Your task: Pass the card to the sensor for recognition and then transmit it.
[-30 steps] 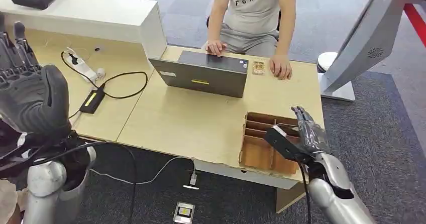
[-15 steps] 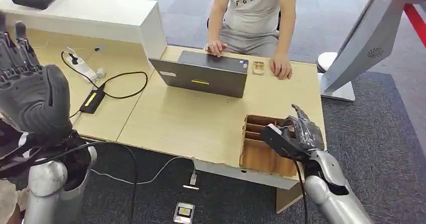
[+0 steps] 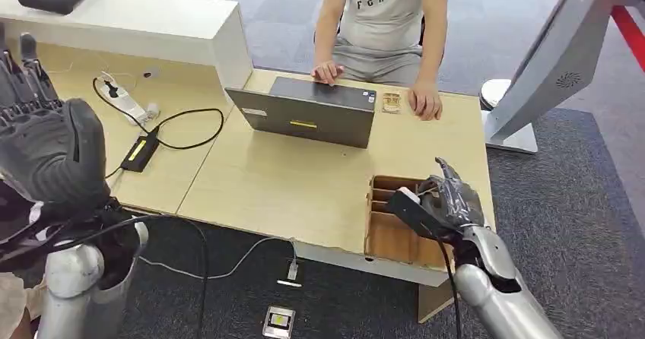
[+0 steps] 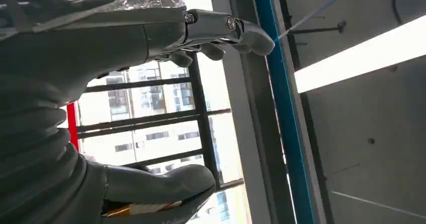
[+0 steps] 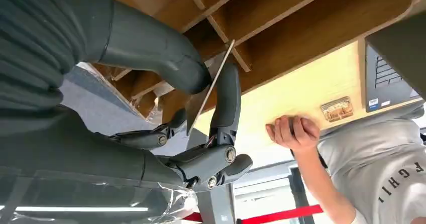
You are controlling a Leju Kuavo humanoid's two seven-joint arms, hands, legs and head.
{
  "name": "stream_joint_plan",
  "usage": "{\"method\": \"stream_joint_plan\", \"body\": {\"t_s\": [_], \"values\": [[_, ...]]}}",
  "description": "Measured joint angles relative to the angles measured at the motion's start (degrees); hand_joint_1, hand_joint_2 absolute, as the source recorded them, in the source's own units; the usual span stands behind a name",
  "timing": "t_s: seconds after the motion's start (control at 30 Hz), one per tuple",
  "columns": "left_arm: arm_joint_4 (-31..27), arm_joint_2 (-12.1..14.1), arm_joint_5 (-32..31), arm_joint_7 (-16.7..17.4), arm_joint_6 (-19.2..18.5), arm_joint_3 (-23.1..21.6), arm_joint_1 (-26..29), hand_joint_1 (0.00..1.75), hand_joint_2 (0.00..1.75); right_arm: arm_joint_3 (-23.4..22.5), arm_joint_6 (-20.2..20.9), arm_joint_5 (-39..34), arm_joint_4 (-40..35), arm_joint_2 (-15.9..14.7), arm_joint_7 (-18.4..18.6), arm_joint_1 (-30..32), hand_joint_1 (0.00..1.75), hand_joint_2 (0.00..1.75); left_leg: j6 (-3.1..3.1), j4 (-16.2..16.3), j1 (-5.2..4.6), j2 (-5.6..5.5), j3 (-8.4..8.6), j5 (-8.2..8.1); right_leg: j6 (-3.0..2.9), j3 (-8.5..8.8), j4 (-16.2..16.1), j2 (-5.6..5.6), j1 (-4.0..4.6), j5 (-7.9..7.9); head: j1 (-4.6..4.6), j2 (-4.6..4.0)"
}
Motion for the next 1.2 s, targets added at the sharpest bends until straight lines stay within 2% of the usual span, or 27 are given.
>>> {"method": "stream_joint_plan", "body": {"t_s": [0.4, 0.67, 1.2], "values": [[0.00, -0.04, -0.63, -0.15, 1.60, -0.20, 0.12, 0.00, 1.75, -0.22, -2.62, -0.26, 0.00, -0.22, 0.42, -0.39, 1.75, 1.75, 0.00, 0.01, 0.00, 0.00, 0.00, 0.00, 0.00, 0.00, 0.00, 0.00, 0.00, 0.00, 0.00, 0.00], [-0.02, -0.04, -1.27, -0.20, 2.40, -0.04, 0.86, 0.00, 1.75, -3.12, -3.58, 1.03, -6.25, -3.50, 3.45, -0.05, 1.75, 1.75, 0.00, 0.02, -0.01, 0.01, 0.01, 0.00, 0.01, 0.00, 0.00, 0.00, -0.01, 0.01, -0.02, 0.00], [-1.81, 0.13, -2.75, -0.11, 2.67, 1.51, 4.22, 0.00, 1.75, -9.94, -3.50, 3.21, -19.26, -8.85, 6.07, 4.56, 1.75, 1.75, 0.00, 0.01, -0.01, -0.01, 0.00, 0.00, 0.01, 0.00, 0.00, -0.01, -0.01, 0.01, -0.02, 0.00]]}}
